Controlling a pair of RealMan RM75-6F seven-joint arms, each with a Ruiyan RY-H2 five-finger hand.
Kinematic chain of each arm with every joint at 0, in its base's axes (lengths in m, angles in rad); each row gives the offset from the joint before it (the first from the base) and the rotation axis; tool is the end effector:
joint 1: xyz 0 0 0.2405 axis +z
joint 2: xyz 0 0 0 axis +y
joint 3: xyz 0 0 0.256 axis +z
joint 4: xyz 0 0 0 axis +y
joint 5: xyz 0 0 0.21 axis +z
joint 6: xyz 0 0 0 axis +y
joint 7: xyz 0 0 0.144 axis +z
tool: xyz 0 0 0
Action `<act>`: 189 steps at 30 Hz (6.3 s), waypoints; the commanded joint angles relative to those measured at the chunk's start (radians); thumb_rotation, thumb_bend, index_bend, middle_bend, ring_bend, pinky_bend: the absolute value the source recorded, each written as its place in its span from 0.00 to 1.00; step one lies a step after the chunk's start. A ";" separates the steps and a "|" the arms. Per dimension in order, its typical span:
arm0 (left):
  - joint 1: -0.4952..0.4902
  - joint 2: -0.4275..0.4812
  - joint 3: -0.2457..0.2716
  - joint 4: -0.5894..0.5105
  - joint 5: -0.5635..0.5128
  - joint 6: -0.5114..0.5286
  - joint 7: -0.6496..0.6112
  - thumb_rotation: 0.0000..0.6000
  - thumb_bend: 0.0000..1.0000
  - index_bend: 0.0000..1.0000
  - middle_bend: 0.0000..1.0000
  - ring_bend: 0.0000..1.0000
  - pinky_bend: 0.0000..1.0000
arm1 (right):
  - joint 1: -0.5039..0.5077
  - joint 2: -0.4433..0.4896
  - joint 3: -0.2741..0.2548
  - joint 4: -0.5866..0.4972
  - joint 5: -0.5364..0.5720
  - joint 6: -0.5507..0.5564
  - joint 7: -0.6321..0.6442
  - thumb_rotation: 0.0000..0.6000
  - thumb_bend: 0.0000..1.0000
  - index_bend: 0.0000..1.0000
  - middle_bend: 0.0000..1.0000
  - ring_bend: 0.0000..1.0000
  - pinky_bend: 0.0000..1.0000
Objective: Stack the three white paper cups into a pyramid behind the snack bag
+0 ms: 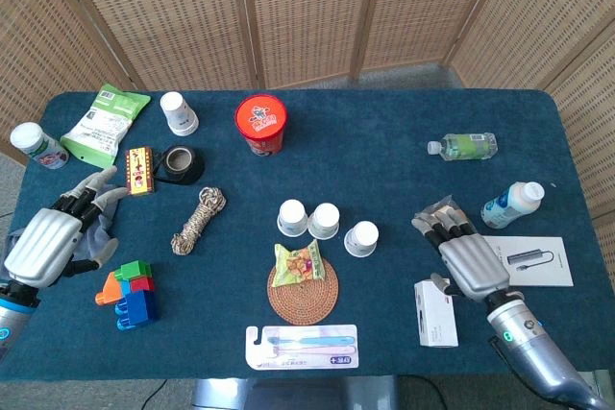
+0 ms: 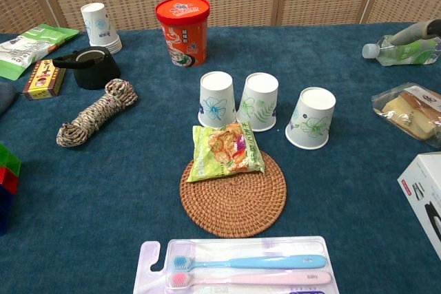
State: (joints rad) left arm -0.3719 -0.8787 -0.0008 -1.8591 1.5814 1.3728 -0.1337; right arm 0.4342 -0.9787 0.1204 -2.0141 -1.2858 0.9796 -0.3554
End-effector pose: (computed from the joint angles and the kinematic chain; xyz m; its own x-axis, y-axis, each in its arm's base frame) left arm -0.2181 0.2368 0.1842 0.3145 0.0873 0.9452 0.9027 -0.3356 -0.2693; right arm -0.1920 -0.2512 0.1144 0.5167 -0.3125 0.7971 -0.8463 -0.3273 0.4203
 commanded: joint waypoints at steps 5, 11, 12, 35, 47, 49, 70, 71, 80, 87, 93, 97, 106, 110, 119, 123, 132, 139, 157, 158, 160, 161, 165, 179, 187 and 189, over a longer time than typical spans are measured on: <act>0.023 0.002 0.001 0.018 0.005 0.008 -0.026 1.00 0.45 0.12 0.00 0.00 0.19 | 0.094 -0.086 0.014 0.005 0.117 -0.040 -0.142 1.00 0.38 0.00 0.00 0.00 0.02; 0.035 -0.004 -0.002 0.036 0.008 0.007 -0.054 1.00 0.45 0.10 0.00 0.00 0.19 | 0.187 -0.145 0.024 -0.003 0.220 -0.076 -0.248 1.00 0.38 0.00 0.00 0.00 0.04; 0.037 -0.004 -0.002 0.039 0.009 0.008 -0.057 1.00 0.45 0.10 0.00 0.00 0.19 | 0.200 -0.154 0.025 -0.002 0.236 -0.079 -0.260 1.00 0.38 0.00 0.00 0.00 0.04; 0.101 -0.007 0.001 0.095 0.009 0.033 -0.132 1.00 0.45 0.07 0.00 0.00 0.19 | 0.413 -0.289 -0.013 0.123 0.470 -0.108 -0.332 1.00 0.40 0.00 0.00 0.00 0.09; 0.112 -0.005 -0.003 0.097 0.009 0.027 -0.134 1.00 0.45 0.06 0.00 0.00 0.19 | 0.437 -0.302 -0.051 0.171 0.473 -0.116 -0.286 1.00 0.43 0.00 0.00 0.00 0.21; 0.113 -0.005 -0.004 0.096 0.009 0.026 -0.134 1.00 0.45 0.06 0.00 0.00 0.19 | 0.440 -0.304 -0.056 0.175 0.473 -0.119 -0.282 1.00 0.44 0.00 0.00 0.00 0.23; 0.124 0.002 -0.012 0.099 0.010 0.020 -0.142 1.00 0.45 0.07 0.00 0.00 0.20 | 0.455 -0.347 -0.082 0.275 0.432 -0.125 -0.205 1.00 0.52 0.26 0.20 0.17 0.67; 0.123 0.002 -0.013 0.099 0.010 0.019 -0.141 1.00 0.45 0.07 0.00 0.00 0.20 | 0.454 -0.350 -0.084 0.281 0.430 -0.125 -0.201 1.00 0.52 0.26 0.21 0.18 0.68; 0.123 0.004 -0.018 0.095 0.009 0.012 -0.137 1.00 0.45 0.07 0.00 0.00 0.20 | 0.441 -0.355 -0.086 0.299 0.399 -0.116 -0.165 1.00 0.53 0.31 0.26 0.22 0.73; 0.116 -0.001 -0.021 0.093 0.011 0.002 -0.134 1.00 0.45 0.07 0.00 0.00 0.21 | 0.437 -0.333 -0.085 0.267 0.391 -0.103 -0.164 1.00 0.53 0.32 0.27 0.25 0.73; 0.117 0.002 -0.022 0.089 0.018 0.003 -0.125 1.00 0.45 0.07 0.00 0.00 0.21 | 0.448 -0.297 -0.062 0.223 0.391 -0.097 -0.164 1.00 0.53 0.32 0.27 0.25 0.73; 0.120 0.004 -0.017 0.082 0.026 0.005 -0.113 1.00 0.45 0.07 0.00 0.00 0.22 | 0.464 -0.269 -0.044 0.191 0.398 -0.098 -0.171 1.00 0.53 0.32 0.27 0.25 0.73; 0.121 0.009 -0.016 0.067 0.032 0.004 -0.092 1.00 0.45 0.07 0.00 0.00 0.22 | 0.509 -0.195 -0.022 0.124 0.424 -0.136 -0.184 1.00 0.53 0.32 0.27 0.25 0.73; 0.121 0.009 -0.016 0.060 0.034 0.003 -0.083 1.00 0.45 0.07 0.00 0.00 0.22 | 0.534 -0.167 -0.013 0.111 0.434 -0.157 -0.185 1.00 0.53 0.32 0.27 0.25 0.73; 0.123 0.008 -0.015 0.056 0.028 -0.001 -0.078 1.00 0.45 0.07 0.00 0.00 0.22 | 0.593 -0.126 0.006 0.106 0.472 -0.197 -0.186 1.00 0.53 0.32 0.27 0.25 0.73; 0.122 0.005 -0.016 0.059 0.026 -0.005 -0.079 1.00 0.45 0.07 0.00 0.00 0.22 | 0.609 -0.112 0.004 0.099 0.482 -0.197 -0.189 1.00 0.53 0.32 0.27 0.25 0.73; 0.119 0.004 -0.017 0.057 0.033 -0.006 -0.077 1.00 0.45 0.07 0.00 0.00 0.22 | 0.668 -0.111 0.006 0.087 0.522 -0.207 -0.214 1.00 0.53 0.32 0.27 0.25 0.73; 0.125 0.005 -0.016 0.062 0.027 0.000 -0.084 1.00 0.45 0.07 0.00 0.00 0.22 | 0.737 -0.130 0.003 0.091 0.585 -0.213 -0.255 1.00 0.53 0.32 0.27 0.25 0.73; 0.133 -0.003 -0.013 0.090 0.010 -0.004 -0.109 1.00 0.45 0.07 0.00 0.00 0.22 | 0.900 -0.216 -0.018 0.177 0.729 -0.236 -0.308 1.00 0.54 0.32 0.27 0.25 0.73; 0.134 -0.004 -0.013 0.092 0.009 -0.005 -0.111 1.00 0.45 0.07 0.00 0.00 0.22 | 0.906 -0.221 -0.022 0.183 0.735 -0.238 -0.307 1.00 0.53 0.32 0.27 0.25 0.73; 0.133 -0.005 -0.014 0.094 0.007 -0.006 -0.113 1.00 0.45 0.07 0.00 0.00 0.22 | 0.915 -0.227 -0.028 0.191 0.744 -0.242 -0.306 1.00 0.53 0.32 0.27 0.25 0.73; 0.133 -0.005 -0.015 0.095 0.007 -0.006 -0.113 1.00 0.45 0.07 0.00 0.00 0.22 | 0.921 -0.231 -0.032 0.197 0.747 -0.244 -0.306 1.00 0.53 0.32 0.27 0.25 0.73; 0.133 -0.007 -0.015 0.099 0.005 -0.008 -0.116 1.00 0.45 0.07 0.00 0.00 0.22 | 0.938 -0.238 -0.040 0.211 0.758 -0.248 -0.304 1.00 0.54 0.32 0.27 0.25 0.73; 0.133 -0.013 -0.014 0.111 0.001 -0.014 -0.125 1.00 0.45 0.07 0.00 0.00 0.22 | 0.974 -0.256 -0.072 0.248 0.782 -0.255 -0.284 1.00 0.53 0.32 0.27 0.25 0.71; 0.132 -0.016 -0.017 0.120 -0.002 -0.015 -0.133 1.00 0.45 0.07 0.00 0.00 0.22 | 0.988 -0.249 -0.088 0.245 0.797 -0.252 -0.279 1.00 0.52 0.26 0.25 0.22 0.65; 0.131 -0.017 -0.017 0.121 -0.001 -0.016 -0.134 1.00 0.45 0.07 0.00 0.00 0.22 | 0.992 -0.248 -0.090 0.244 0.801 -0.250 -0.278 1.00 0.52 0.23 0.23 0.21 0.62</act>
State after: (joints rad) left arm -0.2407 -0.8956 -0.0180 -1.7379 1.5805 1.3564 -0.2679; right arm 1.4251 -1.2274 0.0309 -1.7696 -0.4855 0.7289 -0.6334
